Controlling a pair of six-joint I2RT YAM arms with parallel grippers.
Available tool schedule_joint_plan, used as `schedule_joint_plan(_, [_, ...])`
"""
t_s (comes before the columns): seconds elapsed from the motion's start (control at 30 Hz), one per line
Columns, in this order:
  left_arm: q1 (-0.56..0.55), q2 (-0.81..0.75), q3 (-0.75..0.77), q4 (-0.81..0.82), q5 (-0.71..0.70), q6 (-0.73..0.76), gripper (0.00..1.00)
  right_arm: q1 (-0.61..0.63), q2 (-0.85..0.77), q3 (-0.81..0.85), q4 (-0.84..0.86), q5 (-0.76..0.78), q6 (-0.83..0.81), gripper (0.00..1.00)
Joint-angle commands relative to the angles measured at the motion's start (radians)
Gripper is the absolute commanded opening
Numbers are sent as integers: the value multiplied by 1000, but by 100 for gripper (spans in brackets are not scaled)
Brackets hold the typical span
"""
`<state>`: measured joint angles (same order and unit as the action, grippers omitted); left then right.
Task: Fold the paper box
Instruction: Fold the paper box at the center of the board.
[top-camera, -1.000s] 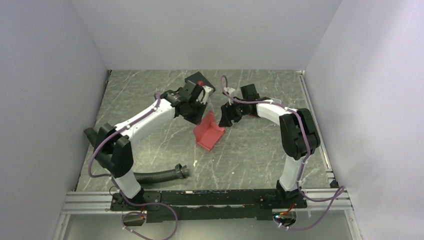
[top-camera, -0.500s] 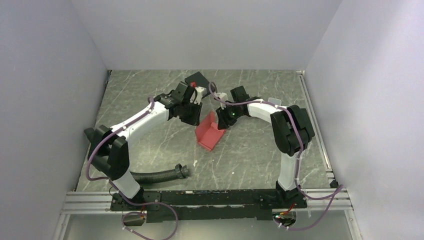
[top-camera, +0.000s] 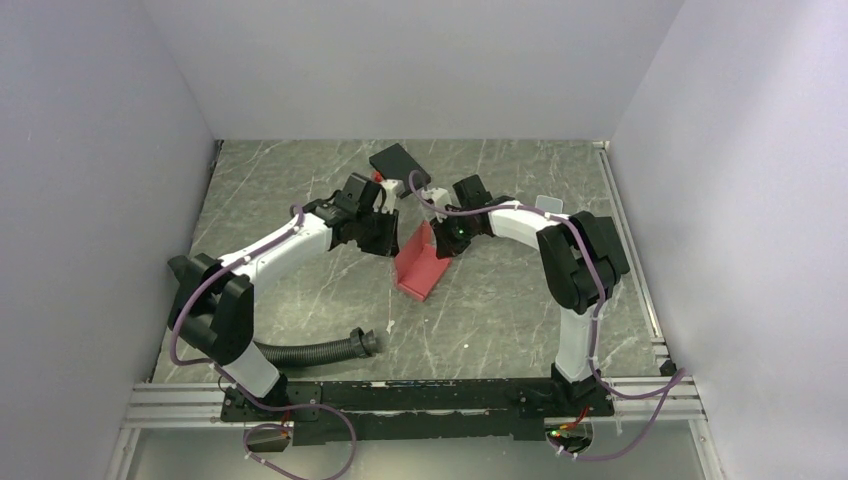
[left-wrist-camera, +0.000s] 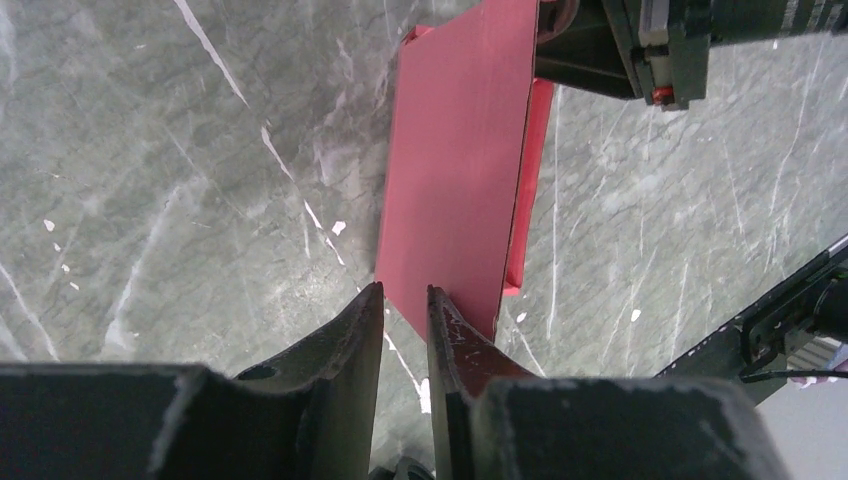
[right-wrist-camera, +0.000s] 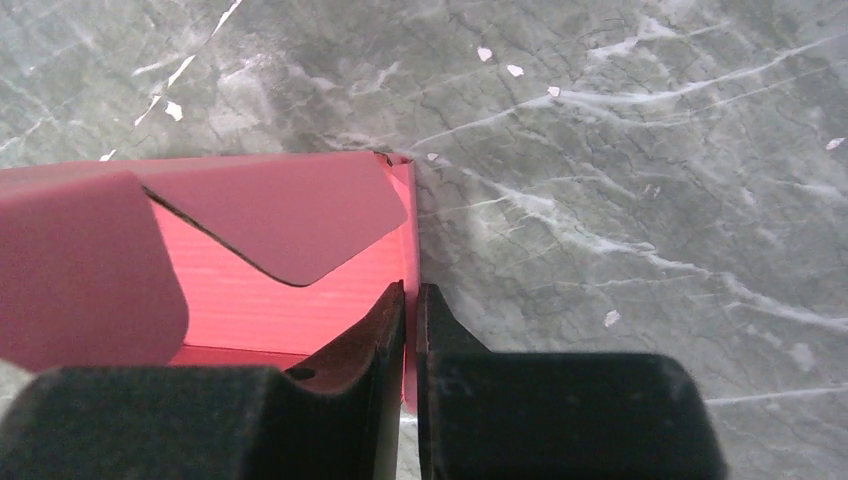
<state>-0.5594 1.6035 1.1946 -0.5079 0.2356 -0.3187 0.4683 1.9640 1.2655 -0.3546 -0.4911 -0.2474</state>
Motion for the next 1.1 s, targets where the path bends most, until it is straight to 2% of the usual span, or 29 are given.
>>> schedule_joint_plan(0.0, [8, -36, -19, 94, 47, -54, 27, 26, -33, -23, 64, 97, -6, 6])
schedule_joint_plan(0.07, [9, -36, -31, 115, 63, -70, 27, 35, -44, -39, 81, 129, -1, 0])
schedule_joint_plan(0.23, [12, -53, -69, 176, 93, -112, 28, 65, -90, -92, 149, 239, -1, 0])
schedule_joint_plan(0.4, [27, -132, -133, 228, 51, -142, 31, 105, -116, -132, 196, 364, -6, 0])
schedule_joint_plan(0.57, [46, -318, -282, 326, -17, -178, 47, 135, -113, -142, 215, 485, -9, 0])
schedule_joint_plan(0.7, [50, -455, -398, 403, -25, -200, 53, 176, -121, -169, 252, 592, -48, 0])
schedule_joint_plan(0.87, [52, -502, -506, 499, 23, -229, 57, 211, -101, -176, 263, 652, -93, 0])
schedule_joint_plan(0.9, [51, -495, -510, 533, 34, -222, 64, 215, -97, -173, 256, 655, -95, 0])
schedule_joint_plan(0.93, [51, -486, -514, 552, 49, -215, 89, 215, -94, -170, 248, 654, -94, 0])
schedule_joint_plan(0.97, [50, -476, -517, 565, 54, -211, 98, 215, -91, -168, 243, 650, -95, 0])
schedule_joint_plan(1.07, [51, -449, -524, 619, 55, -195, 99, 210, -91, -160, 224, 607, -84, 0])
